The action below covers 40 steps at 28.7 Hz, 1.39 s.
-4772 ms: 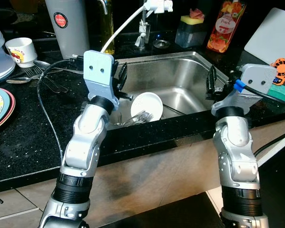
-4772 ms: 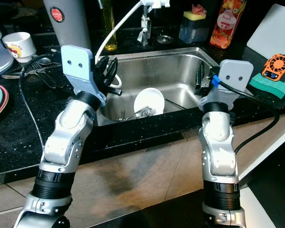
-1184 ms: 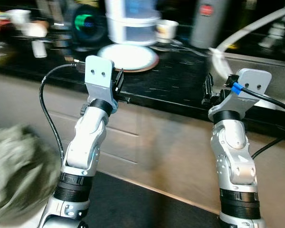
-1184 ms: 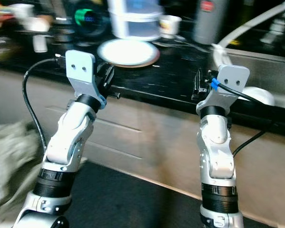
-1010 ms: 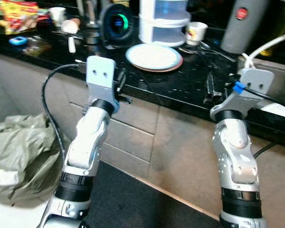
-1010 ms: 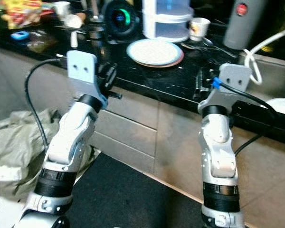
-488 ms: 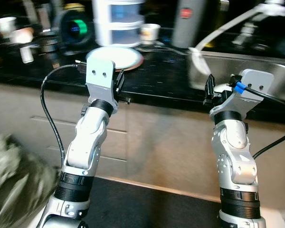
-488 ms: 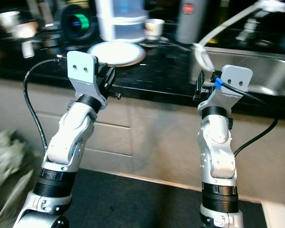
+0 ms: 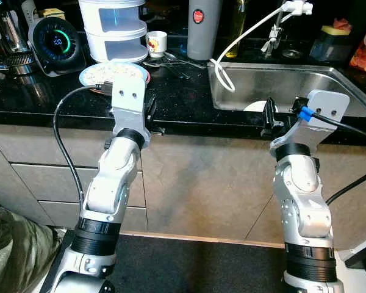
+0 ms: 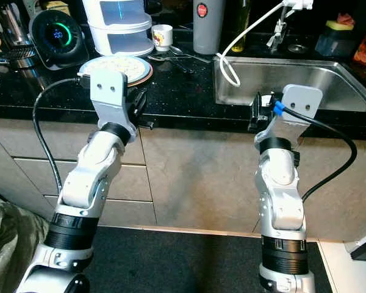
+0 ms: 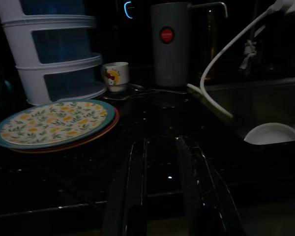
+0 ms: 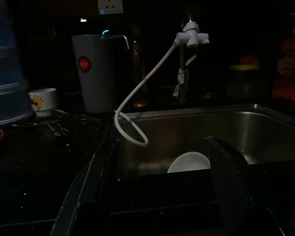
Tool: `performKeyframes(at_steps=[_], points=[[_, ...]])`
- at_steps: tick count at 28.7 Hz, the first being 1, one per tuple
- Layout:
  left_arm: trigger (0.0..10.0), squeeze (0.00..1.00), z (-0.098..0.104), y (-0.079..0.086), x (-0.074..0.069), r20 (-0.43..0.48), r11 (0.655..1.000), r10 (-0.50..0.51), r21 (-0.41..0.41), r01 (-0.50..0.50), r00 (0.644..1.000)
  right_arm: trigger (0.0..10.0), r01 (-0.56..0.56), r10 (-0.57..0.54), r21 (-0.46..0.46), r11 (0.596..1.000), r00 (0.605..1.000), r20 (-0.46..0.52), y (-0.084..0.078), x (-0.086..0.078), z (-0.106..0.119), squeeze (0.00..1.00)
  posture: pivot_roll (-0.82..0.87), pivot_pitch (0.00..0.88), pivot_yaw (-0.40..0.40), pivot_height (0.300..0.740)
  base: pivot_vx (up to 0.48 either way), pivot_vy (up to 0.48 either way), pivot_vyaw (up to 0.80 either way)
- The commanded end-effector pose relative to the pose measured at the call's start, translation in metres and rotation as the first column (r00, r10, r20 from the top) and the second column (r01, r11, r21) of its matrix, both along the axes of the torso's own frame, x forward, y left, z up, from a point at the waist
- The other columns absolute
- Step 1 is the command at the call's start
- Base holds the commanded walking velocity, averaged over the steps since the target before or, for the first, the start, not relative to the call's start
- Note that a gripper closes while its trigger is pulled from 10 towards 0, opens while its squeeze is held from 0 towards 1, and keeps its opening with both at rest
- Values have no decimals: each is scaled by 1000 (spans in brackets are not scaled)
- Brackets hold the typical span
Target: Kitchen organization
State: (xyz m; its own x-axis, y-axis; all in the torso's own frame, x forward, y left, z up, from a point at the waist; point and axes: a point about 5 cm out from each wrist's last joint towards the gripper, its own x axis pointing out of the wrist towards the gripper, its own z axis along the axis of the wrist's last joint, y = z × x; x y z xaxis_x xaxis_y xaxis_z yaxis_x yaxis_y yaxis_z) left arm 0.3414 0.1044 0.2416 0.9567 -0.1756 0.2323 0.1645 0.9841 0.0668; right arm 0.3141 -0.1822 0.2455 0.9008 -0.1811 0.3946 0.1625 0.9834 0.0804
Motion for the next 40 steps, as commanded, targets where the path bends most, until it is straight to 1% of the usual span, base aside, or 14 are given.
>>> performKeyframes(at_steps=[1, 7, 12, 19, 35, 39, 40], points=[[10000, 0, -3, 4, 3, -14, 999, 26, 29, -26, 1000, 10000, -5, 5, 6, 1000, 1000, -6, 1, 0, 0, 0, 39, 40, 4, 740, 446, 0, 0], [10000, 0, -6, 9, 5, -36, 997, 60, 39, -59, 998, 10000, -8, 8, 4, 1000, 1000, -4, 1, 0, 0, 0, 38, 43, 3, 740, 462, 0, 0], [10000, 0, -3, 7, 4, -27, 998, 50, 31, -49, 998, 10000, -9, 9, 4, 1000, 1000, -3, 1, 0, 0, 0, 39, 43, 3, 740, 468, 0, 0], [10000, 0, 0, 4, 3, 1, 998, 34, 48, -35, 999, 10000, -11, 11, 4, 1000, 1000, -2, 1, 0, 1, 0, 41, 43, 2, 740, 468, 0, 0], [10000, 0, 2, 1, 0, 25, 998, 16, 66, -17, 1000, 10000, -11, 11, 5, 1000, 1000, -1, 1, 0, 1, 0, 41, 43, 2, 740, 468, 0, 0], [10000, 0, 3, 0, -1, 26, 997, 15, 70, -17, 1000, 10000, -11, 11, 5, 1000, 1000, -1, 1, 0, 1, 0, 41, 43, 2, 740, 0, 0, 0], [10000, 0, 3, 0, -3, 25, 997, -2, 78, 0, 1000, 10000, -11, 11, 4, 1000, 1000, -2, 2, 0, 0, 0, 42, 40, 4, 740, 0, 0, 0]])
